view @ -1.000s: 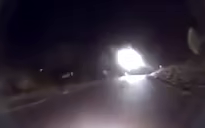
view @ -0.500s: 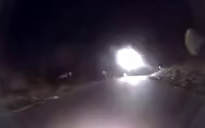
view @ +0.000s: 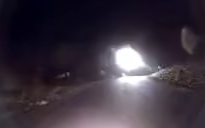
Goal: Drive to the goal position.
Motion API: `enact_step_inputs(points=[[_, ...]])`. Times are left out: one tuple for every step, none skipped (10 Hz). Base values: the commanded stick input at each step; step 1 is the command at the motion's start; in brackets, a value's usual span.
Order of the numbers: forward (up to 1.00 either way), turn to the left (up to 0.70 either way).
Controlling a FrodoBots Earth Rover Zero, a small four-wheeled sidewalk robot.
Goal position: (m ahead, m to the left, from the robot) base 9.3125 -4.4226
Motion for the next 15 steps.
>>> enact_step_inputs(points=[[1.0, -0.1], [1.0, -0.1], [1.0, -0.11], [1.0, -0.11], [1.0, -0.14], [1.0, -0.14], [1.0, -0.14], [1.0, -0.14], [1.0, -0.14], [1.0, -0.14], [1.0, -0.14], [1.0, -0.14], [1.0, -0.14], [1.0, -0.14], [1.0, -0.14]])
